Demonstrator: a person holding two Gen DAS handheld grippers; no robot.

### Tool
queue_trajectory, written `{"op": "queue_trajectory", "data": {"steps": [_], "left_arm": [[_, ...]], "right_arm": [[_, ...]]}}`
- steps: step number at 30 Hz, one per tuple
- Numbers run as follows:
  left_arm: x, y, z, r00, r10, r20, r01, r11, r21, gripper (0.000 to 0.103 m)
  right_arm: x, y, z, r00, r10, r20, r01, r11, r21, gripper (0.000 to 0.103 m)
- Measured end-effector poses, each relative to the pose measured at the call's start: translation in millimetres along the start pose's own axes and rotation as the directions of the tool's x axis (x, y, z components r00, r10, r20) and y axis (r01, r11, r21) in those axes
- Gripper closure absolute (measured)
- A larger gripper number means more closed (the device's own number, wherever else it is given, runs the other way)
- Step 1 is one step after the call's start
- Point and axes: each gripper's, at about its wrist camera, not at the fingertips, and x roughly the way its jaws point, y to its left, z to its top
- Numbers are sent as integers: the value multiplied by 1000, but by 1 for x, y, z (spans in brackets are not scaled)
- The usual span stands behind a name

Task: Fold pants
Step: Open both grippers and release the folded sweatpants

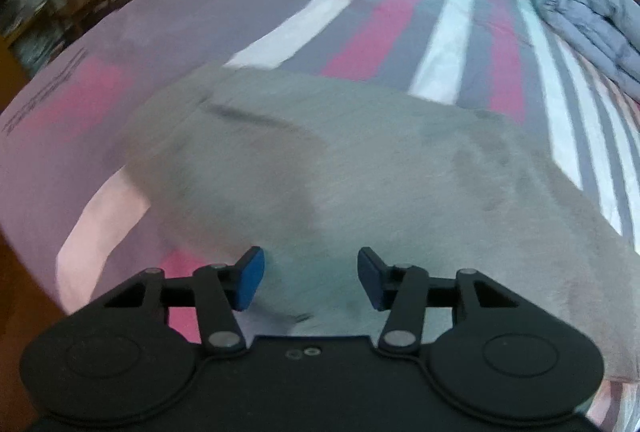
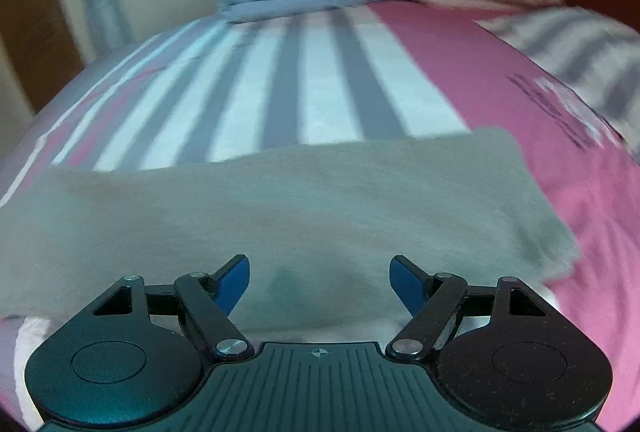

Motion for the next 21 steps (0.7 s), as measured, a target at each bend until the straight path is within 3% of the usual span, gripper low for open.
{"op": "queue_trajectory", "data": {"steps": [5,9,12,14,15,16,18,21], "left_arm": [[18,-40,8,1000,-16,-9,17,994,106,68],[33,-67,23,1000,-15,-9,17,984,178,78],[44,-81,41,1000,-5,18,1,977,214,77],[62,-83,53,999,34,23,-38,972,230,79],[73,-81,57,999,52,11,-53,973,226,79],[84,-76,60,998,55,-12,-51,976,213,80],[101,-64,64,998,38,-43,-30,985,171,82],[109,-56,69,998,57,-19,-54,988,145,82]], "right_arm": [[12,61,5,995,96,-4,-96,988,-120,26],[30,120,6,985,168,-37,-172,961,-218,48],[47,169,14,975,217,-51,-222,929,-295,56],[63,205,25,972,230,-55,-234,903,-361,67],[75,223,30,968,241,-67,-248,889,-384,81],[85,236,33,966,247,-79,-258,883,-392,89],[110,261,41,958,264,-109,-286,880,-378,89],[149,289,46,953,260,-157,-302,870,-390,89]]}}
